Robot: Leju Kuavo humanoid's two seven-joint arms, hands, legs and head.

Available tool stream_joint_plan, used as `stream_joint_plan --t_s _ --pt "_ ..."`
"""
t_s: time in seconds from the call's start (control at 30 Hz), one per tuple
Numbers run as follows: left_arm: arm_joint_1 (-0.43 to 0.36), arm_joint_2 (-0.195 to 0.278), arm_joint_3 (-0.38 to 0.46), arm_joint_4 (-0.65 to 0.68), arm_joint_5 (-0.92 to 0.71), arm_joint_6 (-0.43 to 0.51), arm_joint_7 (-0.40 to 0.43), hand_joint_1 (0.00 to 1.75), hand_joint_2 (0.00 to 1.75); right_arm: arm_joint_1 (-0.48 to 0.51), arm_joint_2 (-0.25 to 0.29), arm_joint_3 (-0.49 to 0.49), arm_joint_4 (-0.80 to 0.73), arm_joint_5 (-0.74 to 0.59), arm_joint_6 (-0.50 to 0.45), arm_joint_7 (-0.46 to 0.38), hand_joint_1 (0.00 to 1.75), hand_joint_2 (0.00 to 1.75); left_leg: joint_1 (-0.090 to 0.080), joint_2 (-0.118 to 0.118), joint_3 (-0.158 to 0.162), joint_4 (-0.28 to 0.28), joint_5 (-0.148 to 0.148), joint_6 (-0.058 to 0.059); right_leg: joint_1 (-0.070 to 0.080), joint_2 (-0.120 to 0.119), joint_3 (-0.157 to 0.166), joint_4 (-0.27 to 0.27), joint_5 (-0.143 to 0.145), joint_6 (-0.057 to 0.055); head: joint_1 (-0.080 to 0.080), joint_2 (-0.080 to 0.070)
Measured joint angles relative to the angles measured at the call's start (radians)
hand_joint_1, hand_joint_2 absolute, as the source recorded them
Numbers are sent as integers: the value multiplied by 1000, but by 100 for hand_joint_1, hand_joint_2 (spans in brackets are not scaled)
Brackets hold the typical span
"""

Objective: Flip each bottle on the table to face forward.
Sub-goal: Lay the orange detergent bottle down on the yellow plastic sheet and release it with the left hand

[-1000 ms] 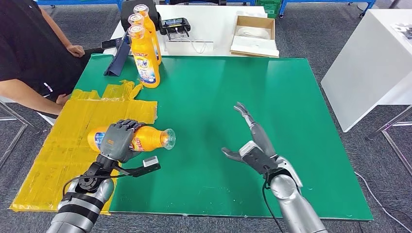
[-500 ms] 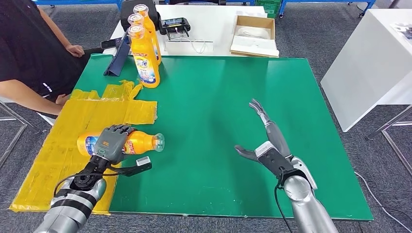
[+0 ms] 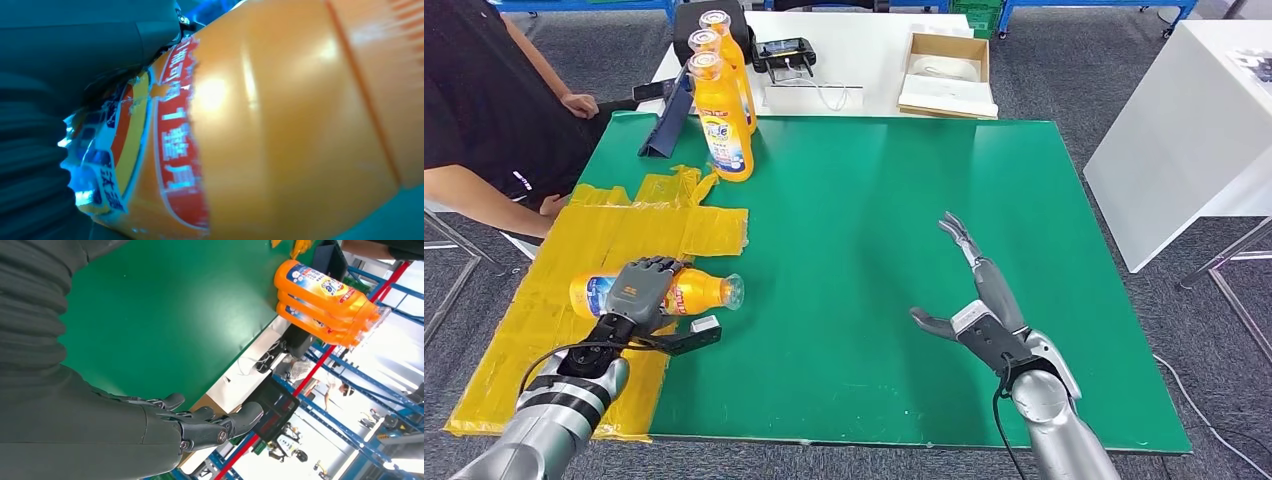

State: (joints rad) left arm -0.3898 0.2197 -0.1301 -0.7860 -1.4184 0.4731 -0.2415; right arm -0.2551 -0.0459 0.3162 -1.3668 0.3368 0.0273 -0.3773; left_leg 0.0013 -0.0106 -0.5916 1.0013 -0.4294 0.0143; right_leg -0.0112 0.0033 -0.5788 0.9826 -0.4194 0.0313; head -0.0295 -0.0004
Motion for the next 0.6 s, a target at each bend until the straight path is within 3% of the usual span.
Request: stream_joint_plan --t_s 0.2,0.33,0.6 --pt "7 17 -4 -7 171 -77 -159 0 175 0 -3 0 0 0 3 0 0 175 0 0 1 0 0 0 0 0 1 0 0 0 0 0" --pt "24 31 -14 -32 199 -96 -170 0 0 0 -3 0 0 0 6 0 0 175 0 0 1 0 0 0 0 0 1 0 0 0 0 0" --pt "92 51 -13 -115 339 -106 -260 0 0 0 -4 2 0 1 9 0 0 175 0 0 1 0 0 0 0 0 0 0 0 0 0 0"
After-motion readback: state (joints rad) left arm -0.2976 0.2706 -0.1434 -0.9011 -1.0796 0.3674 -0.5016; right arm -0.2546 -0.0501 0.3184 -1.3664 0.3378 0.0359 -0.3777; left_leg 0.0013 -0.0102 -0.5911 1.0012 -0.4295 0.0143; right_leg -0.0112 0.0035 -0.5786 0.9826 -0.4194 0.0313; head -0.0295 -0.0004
